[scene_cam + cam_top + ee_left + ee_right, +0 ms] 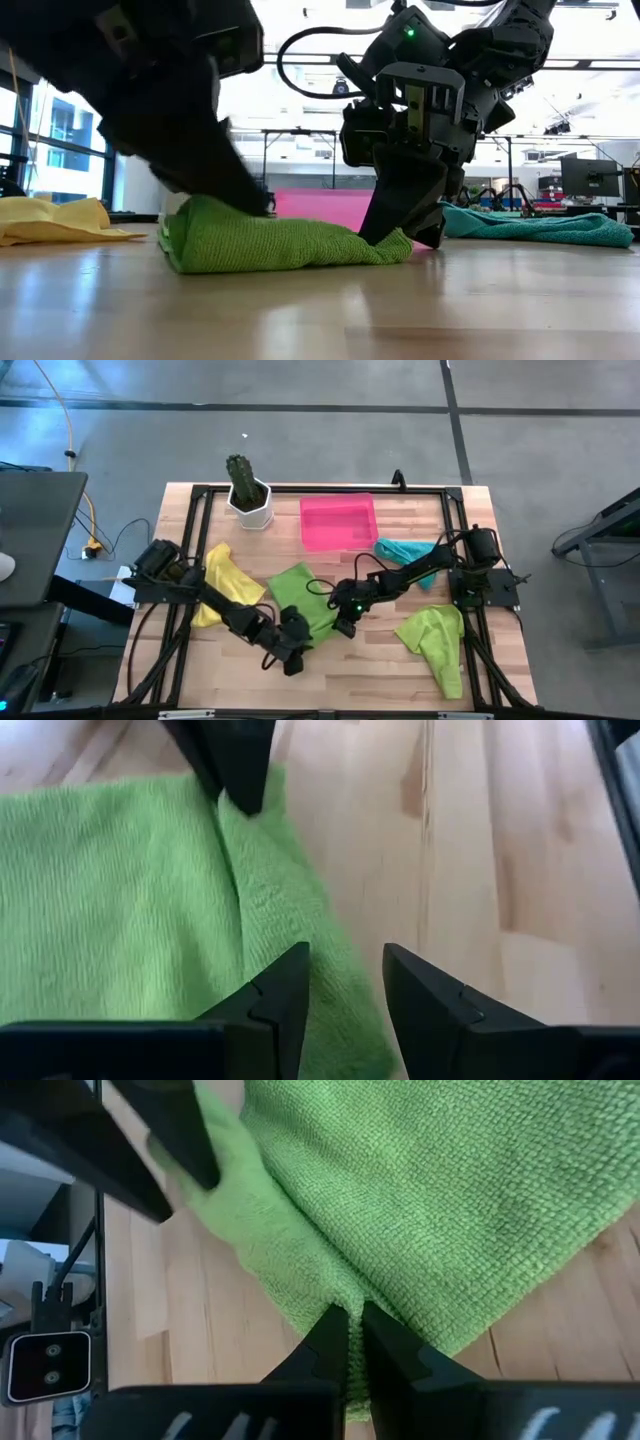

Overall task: Roll microfiber towels into tight, uniform cylinder then place into a basket
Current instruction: Roll the green microfiber cloth

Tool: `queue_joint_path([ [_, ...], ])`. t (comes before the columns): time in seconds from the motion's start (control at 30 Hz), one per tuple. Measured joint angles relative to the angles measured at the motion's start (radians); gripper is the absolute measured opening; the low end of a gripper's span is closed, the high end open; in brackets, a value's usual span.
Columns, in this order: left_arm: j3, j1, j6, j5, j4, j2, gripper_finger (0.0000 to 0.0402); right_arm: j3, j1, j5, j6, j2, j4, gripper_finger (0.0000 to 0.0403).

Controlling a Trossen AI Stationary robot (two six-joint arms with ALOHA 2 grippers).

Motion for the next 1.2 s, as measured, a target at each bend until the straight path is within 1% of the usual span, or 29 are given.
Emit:
queue_joint_path([
  [0.2, 0.000, -0.029, -0.092, 0.015, -0.081, -0.002, 0.0120, 0.000, 0.000, 0.001, -0.002, 0.001, 0.004, 0.0007],
  [0.4, 0.001, -0.052, -0.136, 0.006, -0.081, 0.000, 0.0120, 0.000, 0.000, 0.001, -0.008, 0.001, 0.013, 0.0007],
  [0.6, 0.005, -0.053, -0.199, -0.011, -0.068, 0.057, 0.0120, 0.000, 0.000, 0.001, -0.025, 0.002, 0.022, 0.0007],
  [0.73, 0.005, -0.060, -0.200, 0.001, -0.036, 0.077, 0.0120, 0.000, -0.001, -0.013, -0.096, 0.000, 0.031, 0.0011],
  [0.83, 0.004, -0.064, -0.199, 0.001, -0.036, 0.074, 0.0120, -0.003, -0.001, -0.044, -0.166, -0.027, 0.008, 0.0033],
  [0.93, 0.003, -0.068, -0.199, 0.014, -0.038, 0.070, 0.0120, -0.003, -0.002, -0.087, -0.288, -0.091, -0.029, 0.0065],
  [1.07, 0.003, -0.070, -0.136, 0.069, -0.039, 0.069, 0.0120, -0.003, 0.032, -0.101, -0.600, -0.174, -0.054, 0.0101],
  [1.13, 0.003, -0.070, -0.093, 0.077, -0.040, 0.069, 0.0120, -0.003, 0.076, -0.080, -0.792, -0.194, -0.051, 0.0112],
  [1.2, 0.003, -0.070, -0.057, 0.076, -0.041, 0.070, 0.0120, -0.002, 0.128, -0.017, -0.985, -0.198, -0.051, 0.0117],
])
